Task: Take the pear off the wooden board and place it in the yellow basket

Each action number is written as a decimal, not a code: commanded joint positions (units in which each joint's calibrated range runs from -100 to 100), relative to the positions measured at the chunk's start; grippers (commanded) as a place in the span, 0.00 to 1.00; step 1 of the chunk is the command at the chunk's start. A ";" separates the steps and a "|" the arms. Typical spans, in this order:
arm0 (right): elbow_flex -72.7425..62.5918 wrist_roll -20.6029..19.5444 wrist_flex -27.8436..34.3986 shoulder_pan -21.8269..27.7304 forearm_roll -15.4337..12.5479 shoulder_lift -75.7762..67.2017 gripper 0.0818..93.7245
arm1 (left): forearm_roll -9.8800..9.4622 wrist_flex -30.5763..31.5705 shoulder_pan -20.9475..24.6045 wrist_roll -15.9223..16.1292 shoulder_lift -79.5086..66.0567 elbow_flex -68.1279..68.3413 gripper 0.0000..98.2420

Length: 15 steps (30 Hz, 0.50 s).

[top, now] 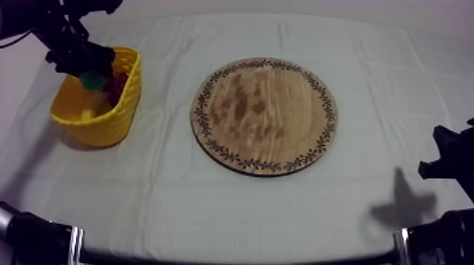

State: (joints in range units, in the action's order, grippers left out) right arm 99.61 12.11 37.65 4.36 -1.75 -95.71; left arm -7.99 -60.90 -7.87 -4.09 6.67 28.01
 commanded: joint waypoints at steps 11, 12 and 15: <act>0.05 -0.03 0.01 0.01 0.02 -0.05 0.00 | -0.13 -0.04 0.20 -0.64 -2.37 -2.94 0.94; 0.05 -0.03 0.01 0.01 0.02 -0.05 0.00 | -0.09 0.21 0.26 -0.55 -3.18 -3.03 0.92; 0.05 -0.03 0.01 0.01 0.02 -0.05 0.00 | 0.00 1.78 0.47 0.08 -6.85 -2.39 0.83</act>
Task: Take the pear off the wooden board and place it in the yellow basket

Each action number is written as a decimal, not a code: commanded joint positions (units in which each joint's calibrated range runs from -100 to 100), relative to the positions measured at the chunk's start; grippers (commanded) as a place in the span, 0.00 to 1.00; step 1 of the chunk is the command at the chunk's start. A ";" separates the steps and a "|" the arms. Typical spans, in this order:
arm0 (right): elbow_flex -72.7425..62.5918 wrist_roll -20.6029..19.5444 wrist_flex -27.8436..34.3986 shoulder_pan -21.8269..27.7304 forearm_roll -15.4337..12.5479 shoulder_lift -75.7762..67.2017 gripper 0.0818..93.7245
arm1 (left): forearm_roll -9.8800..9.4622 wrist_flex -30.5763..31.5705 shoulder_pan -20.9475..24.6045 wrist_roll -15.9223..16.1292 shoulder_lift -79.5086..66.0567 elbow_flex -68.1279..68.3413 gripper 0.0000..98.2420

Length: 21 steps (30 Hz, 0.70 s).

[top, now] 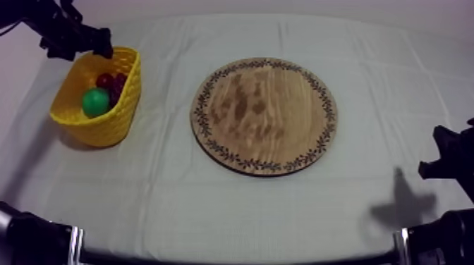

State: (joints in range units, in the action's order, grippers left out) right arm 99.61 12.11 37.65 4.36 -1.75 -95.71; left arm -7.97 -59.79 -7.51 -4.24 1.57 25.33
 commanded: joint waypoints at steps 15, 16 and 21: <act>0.05 -0.03 0.01 0.01 0.02 -0.05 0.00 | 0.86 17.52 0.19 4.61 -34.76 20.57 0.02; 0.05 -0.03 0.01 0.01 0.02 -0.05 0.00 | 0.82 17.78 0.05 4.32 -36.76 21.87 0.01; 0.05 -0.03 0.01 0.01 0.02 -0.05 0.00 | 0.70 20.77 -0.03 2.74 -47.07 28.85 0.00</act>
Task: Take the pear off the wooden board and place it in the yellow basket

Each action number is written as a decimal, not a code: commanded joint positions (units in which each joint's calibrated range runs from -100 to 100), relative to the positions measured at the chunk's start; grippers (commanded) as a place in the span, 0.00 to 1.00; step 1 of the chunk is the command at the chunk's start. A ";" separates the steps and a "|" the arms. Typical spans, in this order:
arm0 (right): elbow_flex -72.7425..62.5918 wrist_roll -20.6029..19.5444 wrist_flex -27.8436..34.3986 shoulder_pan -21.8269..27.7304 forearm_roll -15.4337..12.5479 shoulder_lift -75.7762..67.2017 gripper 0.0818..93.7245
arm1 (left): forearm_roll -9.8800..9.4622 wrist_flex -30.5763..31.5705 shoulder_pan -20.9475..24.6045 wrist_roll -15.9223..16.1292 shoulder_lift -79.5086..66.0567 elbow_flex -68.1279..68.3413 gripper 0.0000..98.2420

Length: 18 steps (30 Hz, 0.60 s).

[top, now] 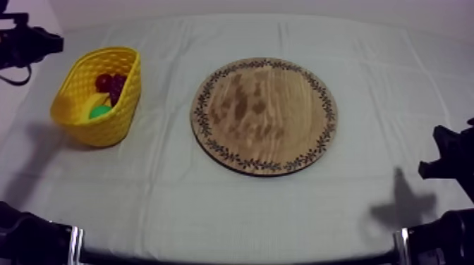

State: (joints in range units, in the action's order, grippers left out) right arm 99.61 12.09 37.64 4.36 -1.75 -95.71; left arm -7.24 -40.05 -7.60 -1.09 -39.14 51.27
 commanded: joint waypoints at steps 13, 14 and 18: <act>0.05 0.00 0.02 0.01 0.02 -0.05 0.00 | -0.66 7.59 2.08 -2.58 -38.23 24.85 0.00; 0.05 0.00 0.02 0.01 0.02 -0.05 0.00 | -0.85 8.21 2.35 -2.54 -40.29 26.76 0.00; 0.05 0.03 0.02 0.01 0.02 -0.05 0.00 | -2.18 11.94 3.59 -3.00 -46.83 34.85 0.00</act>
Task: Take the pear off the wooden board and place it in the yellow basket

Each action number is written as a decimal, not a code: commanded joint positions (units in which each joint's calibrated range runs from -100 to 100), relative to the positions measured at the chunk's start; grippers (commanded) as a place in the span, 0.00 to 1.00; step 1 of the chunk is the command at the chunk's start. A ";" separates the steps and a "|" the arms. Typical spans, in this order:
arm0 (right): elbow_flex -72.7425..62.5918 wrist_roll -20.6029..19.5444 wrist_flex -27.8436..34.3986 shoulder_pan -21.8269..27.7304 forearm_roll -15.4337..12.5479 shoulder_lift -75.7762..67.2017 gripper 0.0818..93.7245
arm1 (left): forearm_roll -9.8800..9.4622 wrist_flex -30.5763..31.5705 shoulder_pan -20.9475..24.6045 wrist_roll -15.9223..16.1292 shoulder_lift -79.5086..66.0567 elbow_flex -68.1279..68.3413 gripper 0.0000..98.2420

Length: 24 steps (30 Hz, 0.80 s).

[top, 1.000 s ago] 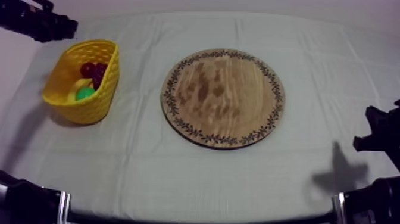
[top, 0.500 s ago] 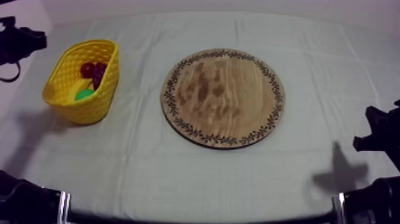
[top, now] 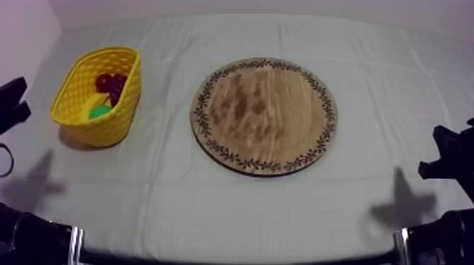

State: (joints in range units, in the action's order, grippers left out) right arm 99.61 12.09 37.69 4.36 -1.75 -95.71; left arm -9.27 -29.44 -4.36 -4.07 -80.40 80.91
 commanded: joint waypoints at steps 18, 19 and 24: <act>0.05 0.01 -0.03 -0.06 0.02 -0.05 0.00 | 2.52 4.93 4.46 1.27 -19.08 18.89 0.00; 0.05 0.01 -0.03 -0.06 0.02 -0.05 0.00 | 2.79 4.60 4.79 1.59 -19.16 18.92 0.00; 0.05 0.00 -0.03 -0.07 0.02 -0.05 0.00 | 3.64 3.86 6.28 2.75 -19.31 18.97 0.00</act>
State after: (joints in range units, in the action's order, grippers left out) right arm 99.61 12.09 37.69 4.34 -1.75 -95.71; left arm -5.72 -25.51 1.78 -1.40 -99.68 99.84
